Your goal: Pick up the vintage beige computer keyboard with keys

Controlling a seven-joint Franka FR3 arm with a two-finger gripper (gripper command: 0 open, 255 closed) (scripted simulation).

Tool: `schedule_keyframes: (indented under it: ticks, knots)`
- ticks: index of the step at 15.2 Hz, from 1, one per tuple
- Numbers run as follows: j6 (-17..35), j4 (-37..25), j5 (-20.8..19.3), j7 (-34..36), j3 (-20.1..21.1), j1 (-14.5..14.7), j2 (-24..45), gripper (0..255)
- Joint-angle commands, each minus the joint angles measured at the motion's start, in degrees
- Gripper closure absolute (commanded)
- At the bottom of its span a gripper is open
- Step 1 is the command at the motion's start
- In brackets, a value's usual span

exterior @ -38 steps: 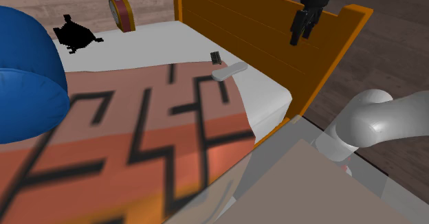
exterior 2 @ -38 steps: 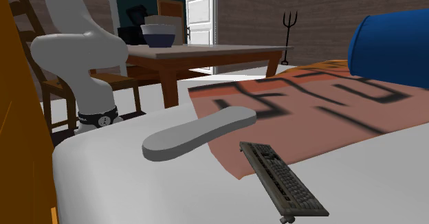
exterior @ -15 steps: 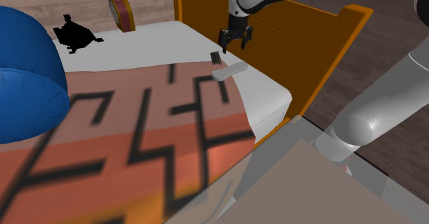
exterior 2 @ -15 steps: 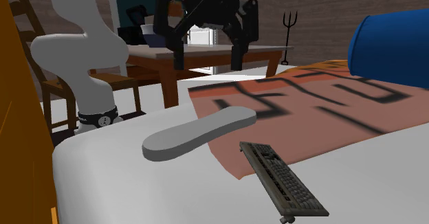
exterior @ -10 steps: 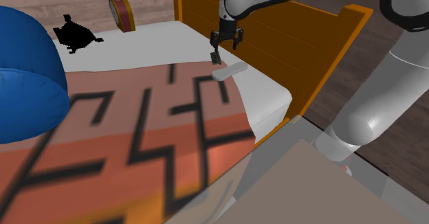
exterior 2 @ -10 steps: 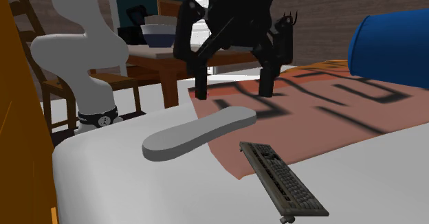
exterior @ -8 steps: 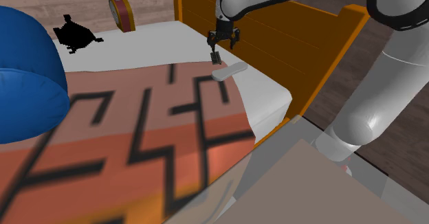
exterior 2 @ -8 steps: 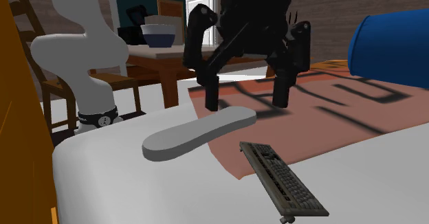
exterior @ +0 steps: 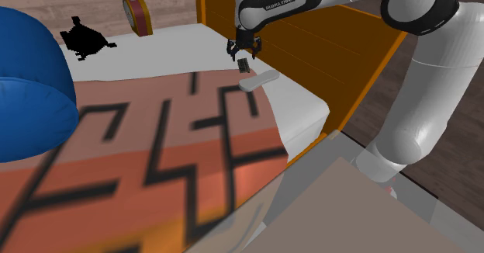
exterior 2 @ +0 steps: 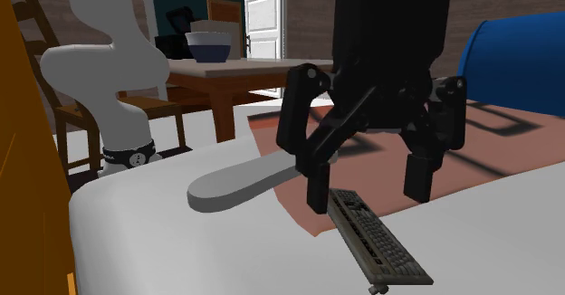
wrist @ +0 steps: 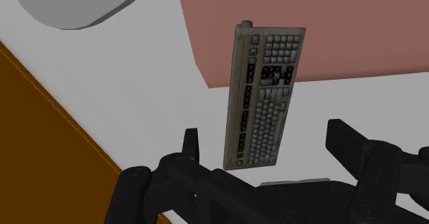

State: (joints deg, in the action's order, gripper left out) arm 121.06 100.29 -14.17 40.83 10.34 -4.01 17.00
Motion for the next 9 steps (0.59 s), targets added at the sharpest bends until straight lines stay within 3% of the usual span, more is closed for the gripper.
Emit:
schedule_keyframes:
  ticks: [1, 5, 6, 9]
  knots:
    - [1.12, 0.56, -0.25, 0.27, -0.10, 0.00, 0.55, 0]
    - [2.79, 1.55, -0.62, 0.71, -0.22, 0.04, 1.28, 0]
    - [2.82, 1.56, -0.62, 0.67, -0.24, 0.01, 1.30, 255]
    - [2.74, 1.51, -0.60, 0.65, -0.23, 0.00, 1.26, 255]
